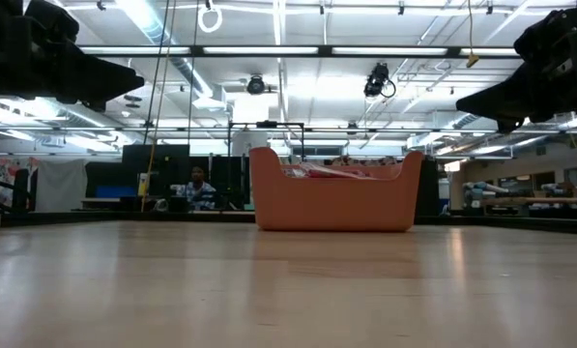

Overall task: Sort popcorn bags into baskets
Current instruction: Return to Home Position

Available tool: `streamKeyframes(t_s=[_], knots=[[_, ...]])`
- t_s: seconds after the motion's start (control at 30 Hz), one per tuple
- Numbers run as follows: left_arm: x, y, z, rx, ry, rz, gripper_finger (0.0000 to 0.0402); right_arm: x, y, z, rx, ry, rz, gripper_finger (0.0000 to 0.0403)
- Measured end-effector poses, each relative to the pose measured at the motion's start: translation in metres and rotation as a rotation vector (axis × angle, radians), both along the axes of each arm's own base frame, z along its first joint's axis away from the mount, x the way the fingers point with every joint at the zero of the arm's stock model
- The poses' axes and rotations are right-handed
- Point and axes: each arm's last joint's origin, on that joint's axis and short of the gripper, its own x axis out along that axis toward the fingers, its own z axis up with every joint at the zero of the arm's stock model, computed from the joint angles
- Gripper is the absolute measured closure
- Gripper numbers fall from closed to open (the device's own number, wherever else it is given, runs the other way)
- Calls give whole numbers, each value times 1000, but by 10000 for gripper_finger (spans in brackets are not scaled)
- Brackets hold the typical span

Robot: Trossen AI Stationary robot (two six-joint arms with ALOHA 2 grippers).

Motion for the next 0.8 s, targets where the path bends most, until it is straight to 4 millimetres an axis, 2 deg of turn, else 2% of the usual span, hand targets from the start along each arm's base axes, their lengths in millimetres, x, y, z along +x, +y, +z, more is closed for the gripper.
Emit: streamKeyframes(t_s=[0.8], knots=[[0, 0, 1, 0, -8, -1, 274, 0, 0, 0, 0, 0, 0, 387]])
